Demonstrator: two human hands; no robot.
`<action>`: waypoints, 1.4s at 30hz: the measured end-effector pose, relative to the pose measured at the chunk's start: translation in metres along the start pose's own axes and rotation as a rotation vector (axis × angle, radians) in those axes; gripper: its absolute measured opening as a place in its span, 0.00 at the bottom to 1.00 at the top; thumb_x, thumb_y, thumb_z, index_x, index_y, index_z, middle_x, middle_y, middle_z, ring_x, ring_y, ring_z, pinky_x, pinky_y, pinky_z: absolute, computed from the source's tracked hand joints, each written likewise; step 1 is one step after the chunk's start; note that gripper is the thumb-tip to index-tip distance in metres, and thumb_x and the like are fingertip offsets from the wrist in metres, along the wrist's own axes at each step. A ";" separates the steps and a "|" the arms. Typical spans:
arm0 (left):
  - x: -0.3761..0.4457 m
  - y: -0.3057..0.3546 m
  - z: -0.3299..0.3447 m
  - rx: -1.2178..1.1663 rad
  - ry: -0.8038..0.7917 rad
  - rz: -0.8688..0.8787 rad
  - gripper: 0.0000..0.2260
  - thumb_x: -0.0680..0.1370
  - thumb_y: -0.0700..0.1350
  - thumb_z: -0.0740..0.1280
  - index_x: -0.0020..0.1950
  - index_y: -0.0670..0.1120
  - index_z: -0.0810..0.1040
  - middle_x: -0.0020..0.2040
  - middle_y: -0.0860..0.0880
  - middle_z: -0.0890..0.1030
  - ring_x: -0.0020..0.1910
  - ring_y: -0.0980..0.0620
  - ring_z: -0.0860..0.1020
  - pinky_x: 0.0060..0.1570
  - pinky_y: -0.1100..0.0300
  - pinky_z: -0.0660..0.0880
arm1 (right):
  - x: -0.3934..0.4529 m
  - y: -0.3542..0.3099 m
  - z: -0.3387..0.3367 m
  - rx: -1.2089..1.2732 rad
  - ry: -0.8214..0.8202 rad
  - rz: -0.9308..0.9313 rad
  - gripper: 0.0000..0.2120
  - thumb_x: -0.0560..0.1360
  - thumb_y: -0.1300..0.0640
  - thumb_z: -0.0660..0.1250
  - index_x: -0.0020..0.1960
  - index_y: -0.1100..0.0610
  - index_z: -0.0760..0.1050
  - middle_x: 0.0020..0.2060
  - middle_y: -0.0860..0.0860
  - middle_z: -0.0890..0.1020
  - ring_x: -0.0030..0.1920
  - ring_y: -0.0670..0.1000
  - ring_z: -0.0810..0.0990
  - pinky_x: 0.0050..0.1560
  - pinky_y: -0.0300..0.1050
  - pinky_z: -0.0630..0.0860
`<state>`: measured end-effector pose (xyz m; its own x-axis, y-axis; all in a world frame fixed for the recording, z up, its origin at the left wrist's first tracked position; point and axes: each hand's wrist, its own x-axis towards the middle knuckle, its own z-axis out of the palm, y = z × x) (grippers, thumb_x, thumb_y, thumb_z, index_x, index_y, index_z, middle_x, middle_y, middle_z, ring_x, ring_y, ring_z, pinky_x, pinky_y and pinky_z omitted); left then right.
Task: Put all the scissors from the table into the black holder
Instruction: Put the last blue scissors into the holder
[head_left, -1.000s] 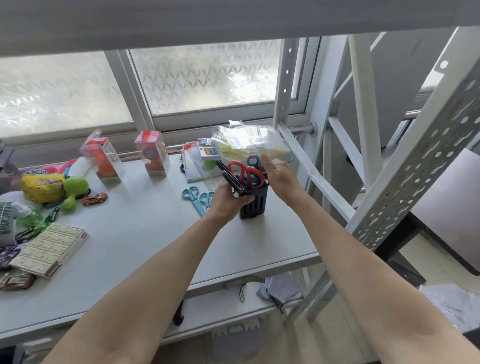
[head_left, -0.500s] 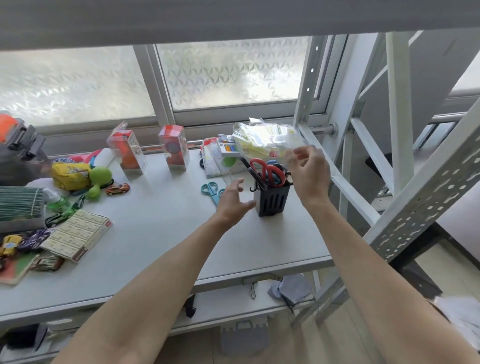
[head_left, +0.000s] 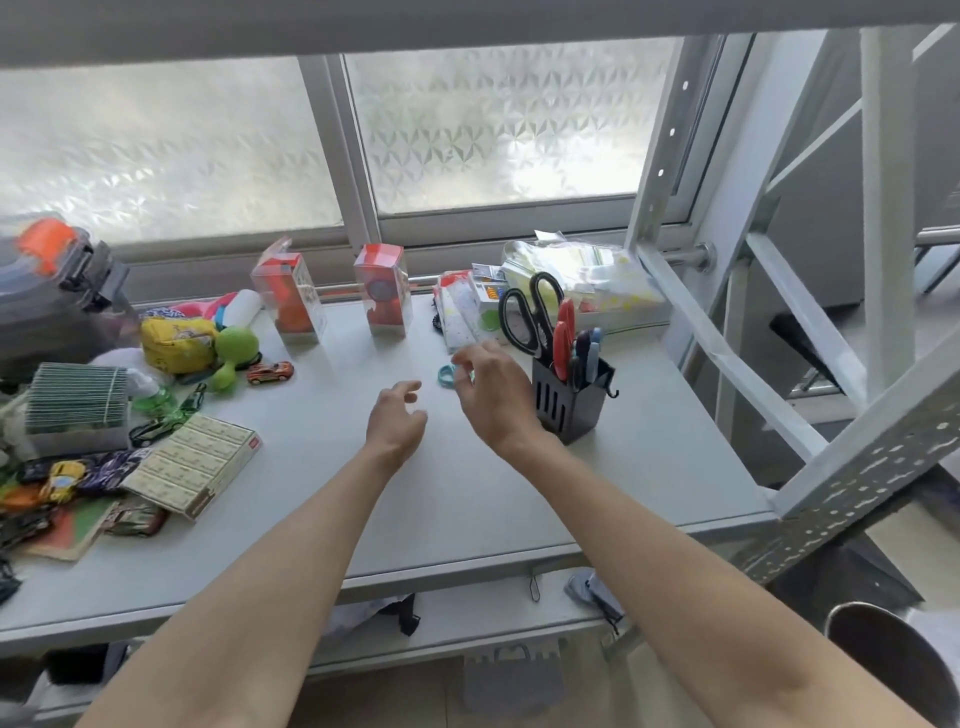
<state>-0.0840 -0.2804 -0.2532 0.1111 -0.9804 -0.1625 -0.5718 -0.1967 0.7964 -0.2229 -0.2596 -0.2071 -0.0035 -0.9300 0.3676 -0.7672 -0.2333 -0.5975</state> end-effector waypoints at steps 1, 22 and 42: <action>0.001 -0.001 0.000 -0.008 -0.023 0.010 0.24 0.75 0.35 0.62 0.71 0.46 0.73 0.67 0.43 0.75 0.61 0.41 0.79 0.63 0.48 0.76 | 0.003 0.004 0.004 -0.005 0.001 0.016 0.09 0.78 0.59 0.63 0.55 0.59 0.79 0.51 0.55 0.81 0.49 0.55 0.80 0.49 0.50 0.78; 0.006 -0.003 -0.009 -0.213 -0.143 -0.067 0.26 0.79 0.30 0.54 0.76 0.43 0.67 0.70 0.44 0.75 0.38 0.50 0.78 0.36 0.62 0.74 | 0.012 0.017 0.036 -0.405 -0.450 -0.037 0.16 0.75 0.68 0.62 0.60 0.58 0.75 0.57 0.57 0.74 0.58 0.59 0.75 0.50 0.51 0.74; -0.004 0.087 0.036 -0.114 -0.409 0.158 0.31 0.77 0.35 0.69 0.79 0.48 0.63 0.69 0.49 0.72 0.60 0.46 0.75 0.45 0.62 0.74 | -0.079 0.060 -0.065 -0.173 -0.230 -0.052 0.06 0.74 0.68 0.65 0.50 0.61 0.73 0.49 0.57 0.77 0.43 0.54 0.73 0.40 0.45 0.66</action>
<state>-0.1632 -0.2935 -0.2039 -0.3135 -0.9208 -0.2322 -0.4603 -0.0666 0.8853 -0.3103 -0.1813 -0.2261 0.1695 -0.9626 0.2114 -0.8606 -0.2491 -0.4442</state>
